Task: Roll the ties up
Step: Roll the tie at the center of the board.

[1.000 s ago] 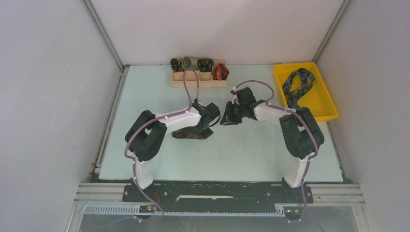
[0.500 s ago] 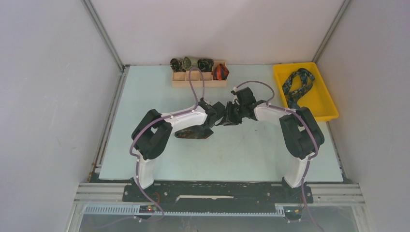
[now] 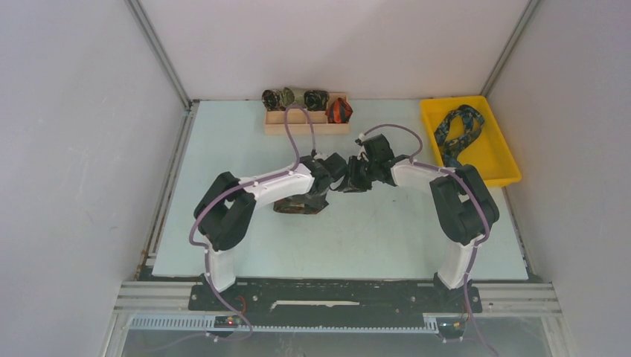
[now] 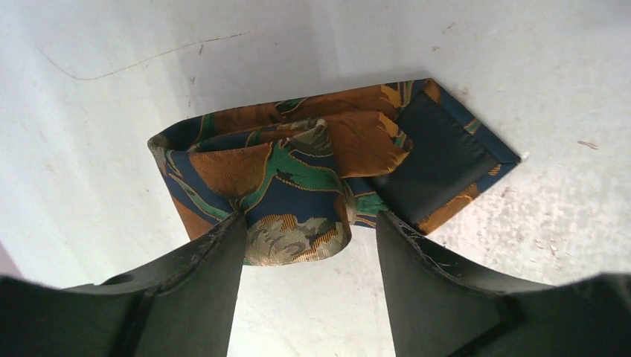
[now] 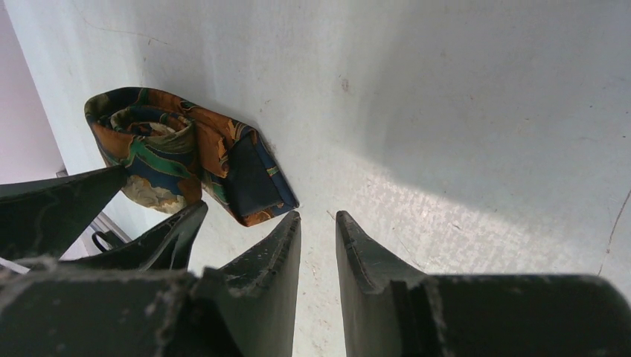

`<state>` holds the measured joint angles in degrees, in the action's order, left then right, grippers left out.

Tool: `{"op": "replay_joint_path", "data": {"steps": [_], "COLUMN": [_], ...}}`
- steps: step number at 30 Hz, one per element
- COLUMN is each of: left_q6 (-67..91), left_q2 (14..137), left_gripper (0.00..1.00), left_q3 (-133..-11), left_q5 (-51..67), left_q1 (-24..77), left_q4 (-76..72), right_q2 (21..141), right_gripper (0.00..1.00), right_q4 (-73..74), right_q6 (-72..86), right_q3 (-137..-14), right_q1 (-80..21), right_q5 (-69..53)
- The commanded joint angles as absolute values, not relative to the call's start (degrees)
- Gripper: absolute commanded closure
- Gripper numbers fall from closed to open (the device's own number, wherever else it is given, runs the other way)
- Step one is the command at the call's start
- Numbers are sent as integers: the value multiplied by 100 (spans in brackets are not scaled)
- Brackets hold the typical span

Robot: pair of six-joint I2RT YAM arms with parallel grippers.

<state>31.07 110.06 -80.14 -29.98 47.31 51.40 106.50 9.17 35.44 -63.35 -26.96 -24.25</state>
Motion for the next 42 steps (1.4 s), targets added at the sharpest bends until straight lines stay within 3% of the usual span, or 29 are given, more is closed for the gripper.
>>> {"op": "replay_joint_path", "data": {"steps": [1, 10, 14, 28, 31, 38, 42], "left_q6": [3109, 3112, 3057, 2794, 2732, 3085, 3087], "left_q2": [10516, 9772, 9190, 6549, 6079, 5752, 5892], "left_gripper": [33, 27, 25, 24, 23, 13, 8], "left_q3": [-7842, -7692, -7383, -4764, -4140, -3172, -2989], "left_q5": [-2732, -3226, -3360, -2374, -2335, -362, 121], "left_q1": [4750, 4755, 4737, 3519, 3291, 2102, 1966], "left_q4": [4651, 4748, 4580, 2343, 1724, 781, 420], "right_q2": [10325, 10207, 10044, 9816, 9914, 10262, 10468], "right_gripper": [73, 73, 81, 58, 57, 57, 58], "right_q4": [568, 274, 58, -403, -247, -26, 300], "right_q6": [3568, 3496, 3478, 3388, 3329, 3287, 3269], "right_q3": [-6265, -6227, -6134, -6159, -6353, -6908, -7225], "right_q1": [-2689, -2914, -3088, -3511, -3629, -3916, -4086], "right_q5": [-2496, -2451, -2435, -2494, -2445, -2406, -2359]}}
